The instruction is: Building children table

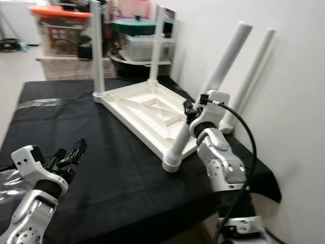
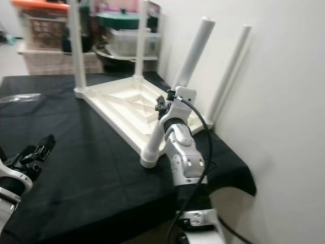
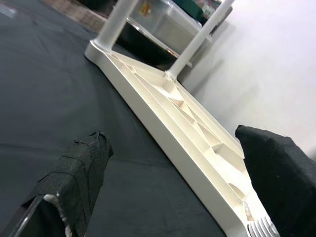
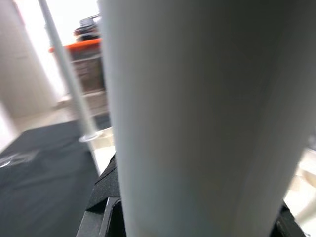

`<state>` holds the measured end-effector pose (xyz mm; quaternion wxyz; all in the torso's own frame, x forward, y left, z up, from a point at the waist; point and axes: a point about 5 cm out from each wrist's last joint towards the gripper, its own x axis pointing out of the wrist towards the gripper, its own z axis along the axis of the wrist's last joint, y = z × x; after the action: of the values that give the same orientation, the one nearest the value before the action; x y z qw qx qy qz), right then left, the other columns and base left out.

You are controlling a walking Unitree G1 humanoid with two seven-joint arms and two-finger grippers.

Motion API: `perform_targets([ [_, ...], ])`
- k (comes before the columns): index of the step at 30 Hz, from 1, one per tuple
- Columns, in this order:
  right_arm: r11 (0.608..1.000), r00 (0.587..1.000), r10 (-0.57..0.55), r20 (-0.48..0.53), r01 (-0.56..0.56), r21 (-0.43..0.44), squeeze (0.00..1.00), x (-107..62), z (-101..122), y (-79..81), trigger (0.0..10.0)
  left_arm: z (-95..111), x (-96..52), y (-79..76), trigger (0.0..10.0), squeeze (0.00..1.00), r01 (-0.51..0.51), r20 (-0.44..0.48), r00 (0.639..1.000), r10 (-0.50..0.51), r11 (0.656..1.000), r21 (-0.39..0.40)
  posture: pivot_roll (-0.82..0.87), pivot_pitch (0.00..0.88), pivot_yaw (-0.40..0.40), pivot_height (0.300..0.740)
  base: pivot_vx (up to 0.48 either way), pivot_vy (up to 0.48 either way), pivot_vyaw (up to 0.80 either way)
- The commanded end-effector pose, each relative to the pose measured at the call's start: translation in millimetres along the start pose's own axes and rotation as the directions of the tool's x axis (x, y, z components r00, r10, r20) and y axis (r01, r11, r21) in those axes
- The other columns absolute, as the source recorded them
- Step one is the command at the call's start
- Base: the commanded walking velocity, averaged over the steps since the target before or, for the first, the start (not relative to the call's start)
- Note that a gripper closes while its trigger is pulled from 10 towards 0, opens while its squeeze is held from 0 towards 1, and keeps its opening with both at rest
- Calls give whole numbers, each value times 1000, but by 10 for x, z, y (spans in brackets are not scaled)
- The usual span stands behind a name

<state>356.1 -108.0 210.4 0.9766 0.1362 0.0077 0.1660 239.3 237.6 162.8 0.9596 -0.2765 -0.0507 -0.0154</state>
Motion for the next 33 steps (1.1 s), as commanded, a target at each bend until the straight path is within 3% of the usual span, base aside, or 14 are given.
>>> perform_targets([
  [1, 998, 940, 26, -339, -2, 70, 0, -83, -697, -83, 0, -26, 14, 12, 10000, 0, 0, -16, 1000, 0, 1000, 1, -28, 0, -85, 740, 0, 0, 0],
  [5, 988, 913, 140, -383, -156, -11, 0, -38, -571, -232, 0, -17, 21, 18, 10000, 0, 0, -14, 1000, 0, 1000, 0, -23, 0, -93, 740, 0, 0, 0],
  [11, 964, 885, 218, -412, -260, -49, 0, 33, -486, -290, 0, -41, -1, 19, 10000, 0, -5, -16, 1000, 5, 1000, -2, -15, 0, -101, 740, 0, 0, 0],
  [16, 950, 872, 250, -421, -306, -68, 0, 65, -457, -298, 0, -45, -14, 23, 10000, 0, -8, -16, 1000, 8, 1000, 2, -9, 0, -106, 740, 0, 0, 0],
  [20, 899, 836, 384, -392, -435, -47, 0, 51, -449, -186, 0, -31, -48, 34, 10000, 0, -18, -8, 1000, 18, 1000, 3, 1, 0, -112, 740, 0, 0, 0],
  [31, 914, 858, 386, -338, -406, 12, 0, -37, -517, -326, 0, -29, -52, 47, 10000, 0, -20, -14, 1000, 20, 1000, 1, -3, 0, -103, 740, 0, 0, 0],
  [33, 915, 860, 389, -331, -402, 29, 0, -114, -584, -376, 0, -25, -47, 57, 10000, 0, -19, -17, 1000, 19, 1000, 1, -5, 0, -99, 740, 0, 0, 0],
])
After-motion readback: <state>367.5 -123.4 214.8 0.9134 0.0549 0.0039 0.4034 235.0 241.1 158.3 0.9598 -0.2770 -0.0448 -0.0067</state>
